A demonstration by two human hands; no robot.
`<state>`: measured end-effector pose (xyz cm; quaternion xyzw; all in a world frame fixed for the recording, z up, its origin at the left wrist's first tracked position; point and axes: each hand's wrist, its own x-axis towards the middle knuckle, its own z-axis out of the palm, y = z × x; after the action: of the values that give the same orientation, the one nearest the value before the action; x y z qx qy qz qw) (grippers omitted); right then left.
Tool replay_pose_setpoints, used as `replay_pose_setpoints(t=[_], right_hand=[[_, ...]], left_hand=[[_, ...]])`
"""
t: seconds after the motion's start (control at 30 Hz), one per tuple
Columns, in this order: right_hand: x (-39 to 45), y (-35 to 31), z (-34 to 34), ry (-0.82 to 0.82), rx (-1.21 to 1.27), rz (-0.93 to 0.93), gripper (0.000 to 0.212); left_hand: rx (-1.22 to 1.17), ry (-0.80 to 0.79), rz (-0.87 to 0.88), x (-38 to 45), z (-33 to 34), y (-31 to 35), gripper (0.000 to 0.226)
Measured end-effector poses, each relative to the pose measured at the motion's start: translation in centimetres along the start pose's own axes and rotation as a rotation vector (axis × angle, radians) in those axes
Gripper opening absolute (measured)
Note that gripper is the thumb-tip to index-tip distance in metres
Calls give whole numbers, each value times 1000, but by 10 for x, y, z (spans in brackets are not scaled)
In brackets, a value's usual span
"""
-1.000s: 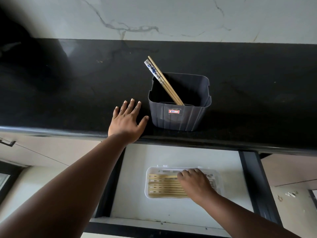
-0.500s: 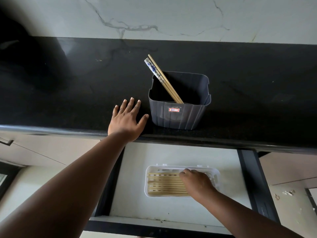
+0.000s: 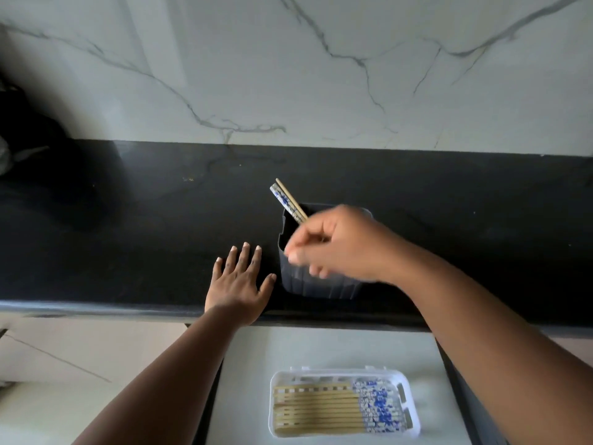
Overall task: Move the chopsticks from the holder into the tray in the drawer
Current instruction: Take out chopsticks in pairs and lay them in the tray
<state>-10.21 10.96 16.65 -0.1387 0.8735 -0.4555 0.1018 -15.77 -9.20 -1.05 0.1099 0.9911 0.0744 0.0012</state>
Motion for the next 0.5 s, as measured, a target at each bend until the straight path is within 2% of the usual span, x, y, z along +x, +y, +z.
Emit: replay_pose_setpoints(t=[0.07,0.13,0.3,0.5], right_hand=[[26,-4,-13,238,-49,-7,3],[47,0,-15,390,-245,22,7],[73,16,13,349,-706,192,18],[84,20,28,372,-852,256,11]], left_hand=[[-7,8,-5,0,0,0,72],[-17,23,-11,1,1,0,72],[-23,29,-20,0,4,0,73],[-41,47,-25,-1,5,1,74]])
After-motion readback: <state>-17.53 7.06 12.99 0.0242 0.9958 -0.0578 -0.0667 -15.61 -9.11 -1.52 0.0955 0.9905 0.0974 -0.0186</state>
